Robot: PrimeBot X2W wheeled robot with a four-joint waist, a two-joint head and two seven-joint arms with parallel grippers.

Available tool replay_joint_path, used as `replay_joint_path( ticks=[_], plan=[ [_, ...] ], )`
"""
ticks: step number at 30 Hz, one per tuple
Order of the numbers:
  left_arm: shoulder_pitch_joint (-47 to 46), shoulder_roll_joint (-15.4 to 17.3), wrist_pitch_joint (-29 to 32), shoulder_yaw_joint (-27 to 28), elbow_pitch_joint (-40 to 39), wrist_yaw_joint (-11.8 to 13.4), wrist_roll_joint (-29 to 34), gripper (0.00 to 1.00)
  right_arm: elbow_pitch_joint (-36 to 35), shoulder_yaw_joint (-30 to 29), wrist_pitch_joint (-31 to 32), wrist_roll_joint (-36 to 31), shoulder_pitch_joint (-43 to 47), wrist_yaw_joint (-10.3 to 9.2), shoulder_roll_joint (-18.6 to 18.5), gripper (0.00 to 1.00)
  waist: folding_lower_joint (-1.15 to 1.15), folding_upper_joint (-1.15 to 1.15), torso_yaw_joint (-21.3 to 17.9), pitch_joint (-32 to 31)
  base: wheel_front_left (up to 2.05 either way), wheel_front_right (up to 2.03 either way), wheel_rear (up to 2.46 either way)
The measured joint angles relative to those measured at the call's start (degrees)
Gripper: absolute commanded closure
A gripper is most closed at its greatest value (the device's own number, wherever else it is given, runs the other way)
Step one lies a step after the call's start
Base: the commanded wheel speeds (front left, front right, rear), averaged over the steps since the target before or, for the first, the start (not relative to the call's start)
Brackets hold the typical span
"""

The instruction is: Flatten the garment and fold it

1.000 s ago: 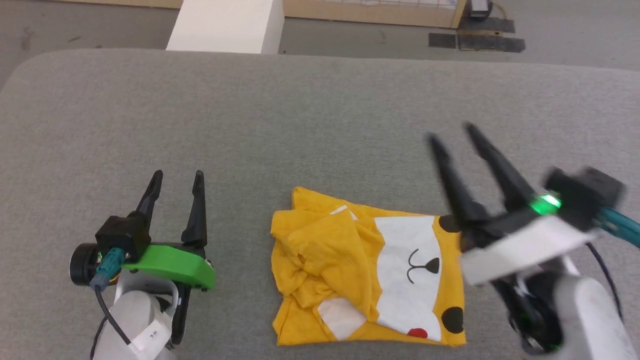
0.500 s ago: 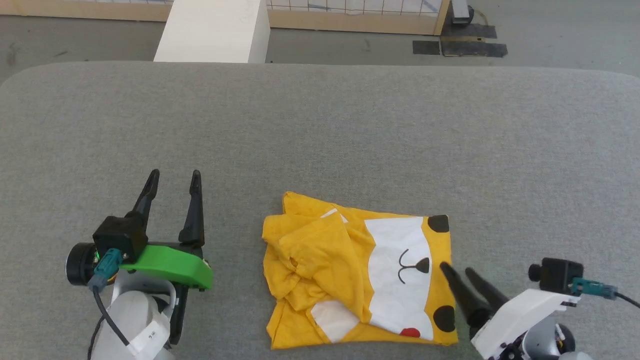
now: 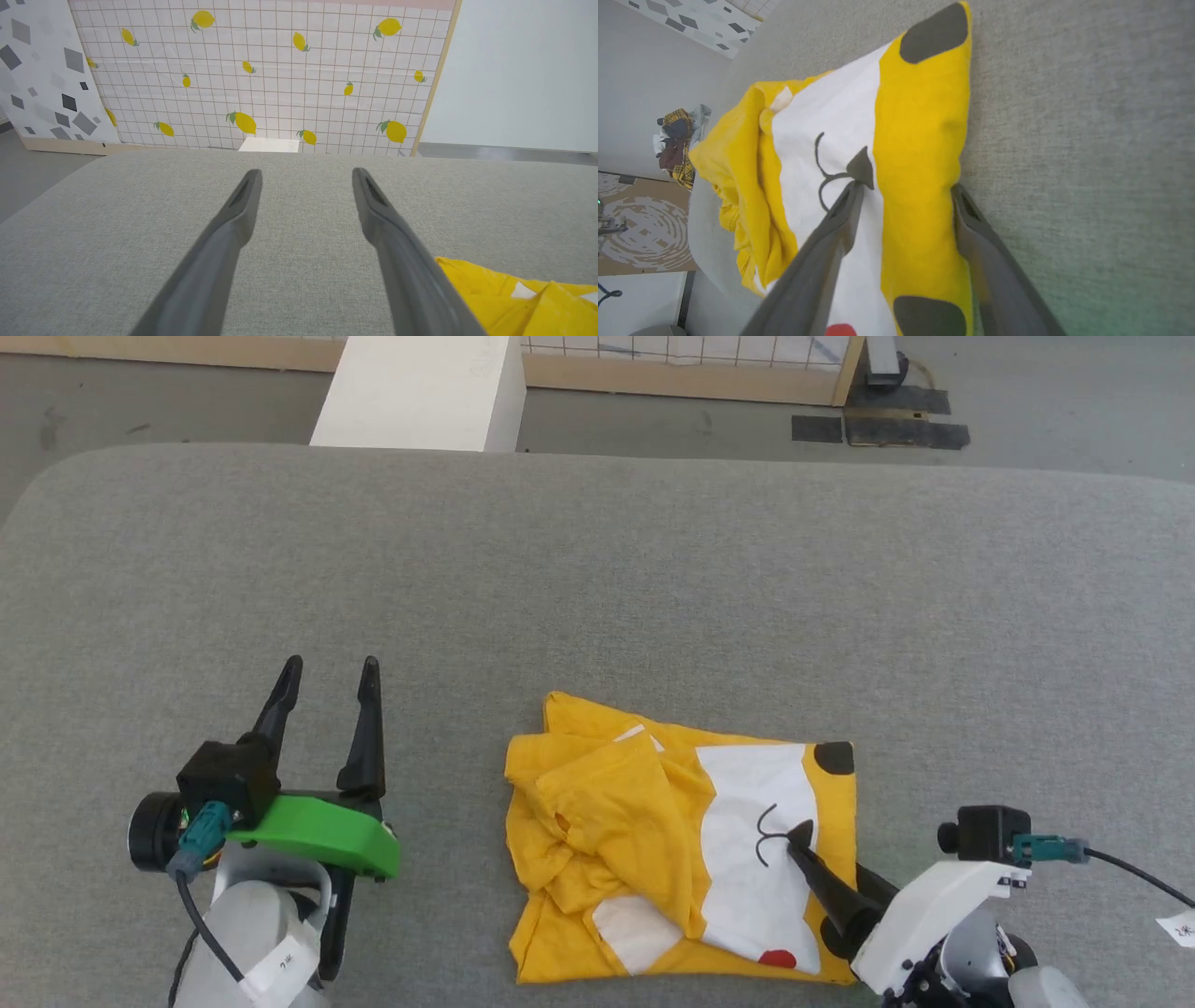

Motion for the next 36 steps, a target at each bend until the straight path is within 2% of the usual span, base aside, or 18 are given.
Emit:
replay_joint_path(
  ticks=[1, 5, 8, 13, 16, 21, 26, 32, 36],
  plan=[
    [0.0, 0.0, 0.0, 0.1, 0.1, 0.0, 0.0, 0.00, 0.1, 0.3, 0.1, 0.0, -0.3, 0.00, 0.0, 1.00, 0.00, 0.00, 0.0, 0.0, 0.00, 0.00, 0.00],
    [0.3, -0.2, 0.0, 0.2, 0.0, 0.0, 0.0, 0.00, 0.3, 0.9, 0.1, -1.1, -0.8, 0.00, 0.0, 1.00, 0.00, 0.00, -0.1, -0.1, 0.00, 0.00, 0.00],
    [1.0, -0.3, 0.0, 0.6, -0.1, 0.0, 0.2, 0.00, -0.9, 1.4, 0.2, -5.2, -1.7, 0.00, 0.0, 1.00, 0.00, 0.00, -0.5, -0.2, 0.00, 0.00, 0.00],
    [1.4, -0.2, 0.0, 2.1, -0.4, 0.0, 0.2, 0.00, -9.1, 5.0, 5.9, -25.4, -7.5, 0.00, -0.1, 1.00, 0.00, 0.00, -2.2, -0.2, 0.00, 0.00, 0.00],
    [1.4, 0.0, 0.0, 2.4, -0.5, 0.0, 0.2, 0.00, -13.8, 11.6, 10.1, -35.5, -13.0, 0.02, -3.7, 1.00, 0.00, 0.00, -3.6, -0.1, 0.00, 0.00, 0.00],
    [1.6, 0.0, 0.0, 2.7, -1.2, 0.0, 0.4, 0.00, -15.5, 16.7, 13.7, -37.3, -18.7, 0.02, -13.2, 1.00, 0.00, 0.00, -6.4, 0.2, 0.00, 0.00, 0.00],
    [1.5, 0.3, 0.0, 2.8, -1.6, -0.2, 0.4, 0.00, -13.0, 15.8, 14.2, -37.4, -22.9, 0.02, -21.4, 1.00, 0.00, 0.00, -9.7, 0.9, 0.00, 0.00, 0.00],
    [0.1, 0.9, 0.0, 2.9, -2.9, -0.3, 1.0, 0.00, -7.4, 12.4, 13.5, -37.5, -25.9, 0.02, -26.9, 1.00, 0.00, 0.00, -13.3, 2.9, 0.00, 0.00, 0.00],
    [-0.8, 0.7, 0.0, 2.5, -4.3, 0.0, 1.4, 0.00, -3.1, 8.3, 11.3, -38.8, -27.7, 0.02, -27.9, 1.00, 0.00, 0.00, -15.0, 5.1, 0.00, 0.00, 0.00]
  ],
)
